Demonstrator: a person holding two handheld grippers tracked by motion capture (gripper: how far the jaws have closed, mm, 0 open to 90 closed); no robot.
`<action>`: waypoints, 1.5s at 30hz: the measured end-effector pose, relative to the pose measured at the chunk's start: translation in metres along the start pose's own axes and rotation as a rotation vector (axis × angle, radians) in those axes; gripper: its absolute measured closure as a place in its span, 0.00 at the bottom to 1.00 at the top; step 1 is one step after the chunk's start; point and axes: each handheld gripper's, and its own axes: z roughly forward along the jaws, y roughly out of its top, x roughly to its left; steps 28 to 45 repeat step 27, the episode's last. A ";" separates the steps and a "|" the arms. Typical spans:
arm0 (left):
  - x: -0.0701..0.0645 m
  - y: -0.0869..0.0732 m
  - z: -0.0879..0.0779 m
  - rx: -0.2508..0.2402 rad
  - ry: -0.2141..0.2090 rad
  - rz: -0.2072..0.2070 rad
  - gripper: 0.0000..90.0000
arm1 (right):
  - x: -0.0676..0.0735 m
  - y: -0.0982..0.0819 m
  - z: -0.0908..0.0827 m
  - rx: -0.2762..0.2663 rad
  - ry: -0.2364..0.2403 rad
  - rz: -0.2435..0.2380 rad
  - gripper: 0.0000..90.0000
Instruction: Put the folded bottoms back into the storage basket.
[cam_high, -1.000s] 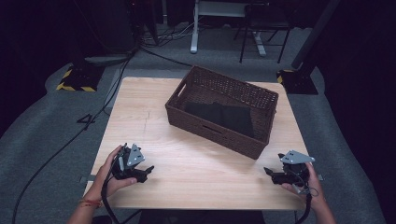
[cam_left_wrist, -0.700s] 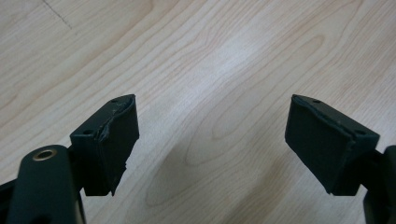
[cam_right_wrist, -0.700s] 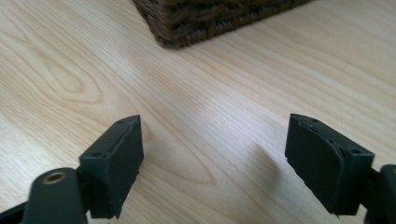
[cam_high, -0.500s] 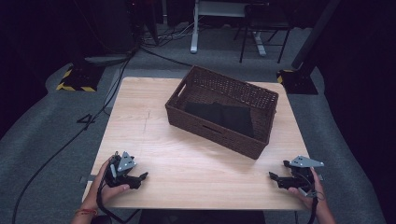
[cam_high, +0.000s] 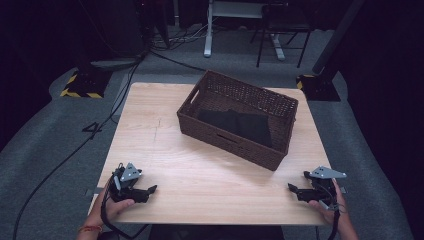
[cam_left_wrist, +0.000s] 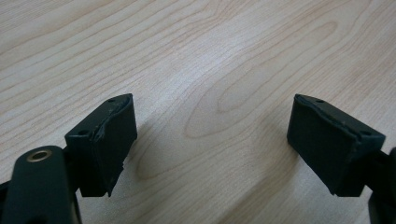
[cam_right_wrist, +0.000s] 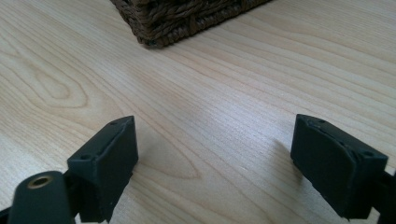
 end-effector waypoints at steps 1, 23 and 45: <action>0.000 0.000 0.000 0.001 0.000 0.000 0.18 | 0.000 0.000 0.000 0.000 0.000 0.000 0.17; 0.001 0.003 0.003 0.003 0.012 -0.011 0.16 | 0.000 0.000 0.000 0.000 0.000 0.000 0.17; 0.002 0.004 0.003 0.004 0.012 -0.016 0.16 | 0.000 0.000 0.000 0.000 0.000 0.000 0.17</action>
